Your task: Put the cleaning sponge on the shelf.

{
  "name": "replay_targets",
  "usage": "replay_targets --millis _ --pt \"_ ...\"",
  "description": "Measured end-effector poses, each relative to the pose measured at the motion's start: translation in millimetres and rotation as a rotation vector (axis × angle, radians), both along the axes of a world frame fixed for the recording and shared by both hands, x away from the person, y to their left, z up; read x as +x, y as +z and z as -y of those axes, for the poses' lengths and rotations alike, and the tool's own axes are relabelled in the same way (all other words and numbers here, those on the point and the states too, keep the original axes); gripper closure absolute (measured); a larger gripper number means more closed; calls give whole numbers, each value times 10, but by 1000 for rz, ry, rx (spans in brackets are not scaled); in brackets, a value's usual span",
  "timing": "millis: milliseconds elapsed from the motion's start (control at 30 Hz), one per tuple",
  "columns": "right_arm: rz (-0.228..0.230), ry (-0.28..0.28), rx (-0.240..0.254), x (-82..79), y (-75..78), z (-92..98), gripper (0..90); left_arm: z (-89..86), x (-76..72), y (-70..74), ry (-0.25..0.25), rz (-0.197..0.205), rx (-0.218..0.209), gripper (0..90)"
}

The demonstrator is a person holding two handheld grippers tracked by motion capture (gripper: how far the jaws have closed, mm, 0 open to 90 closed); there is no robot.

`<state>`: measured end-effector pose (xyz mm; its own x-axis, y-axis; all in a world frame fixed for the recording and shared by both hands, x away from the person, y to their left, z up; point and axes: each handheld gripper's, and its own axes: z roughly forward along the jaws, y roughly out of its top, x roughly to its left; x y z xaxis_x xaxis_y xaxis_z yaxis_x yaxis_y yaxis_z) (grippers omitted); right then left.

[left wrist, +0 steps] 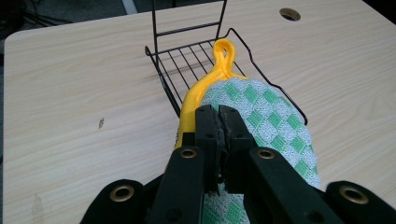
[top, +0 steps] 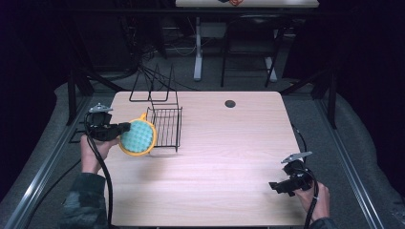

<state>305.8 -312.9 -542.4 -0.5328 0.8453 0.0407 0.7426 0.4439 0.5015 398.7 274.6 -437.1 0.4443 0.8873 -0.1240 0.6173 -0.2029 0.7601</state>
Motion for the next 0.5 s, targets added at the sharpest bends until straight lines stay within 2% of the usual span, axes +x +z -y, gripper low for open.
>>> replay_targets --millis 500 --pt "-6 -3 3 -2 -7 -6 103 47 193 -136 35 1 -29 876"
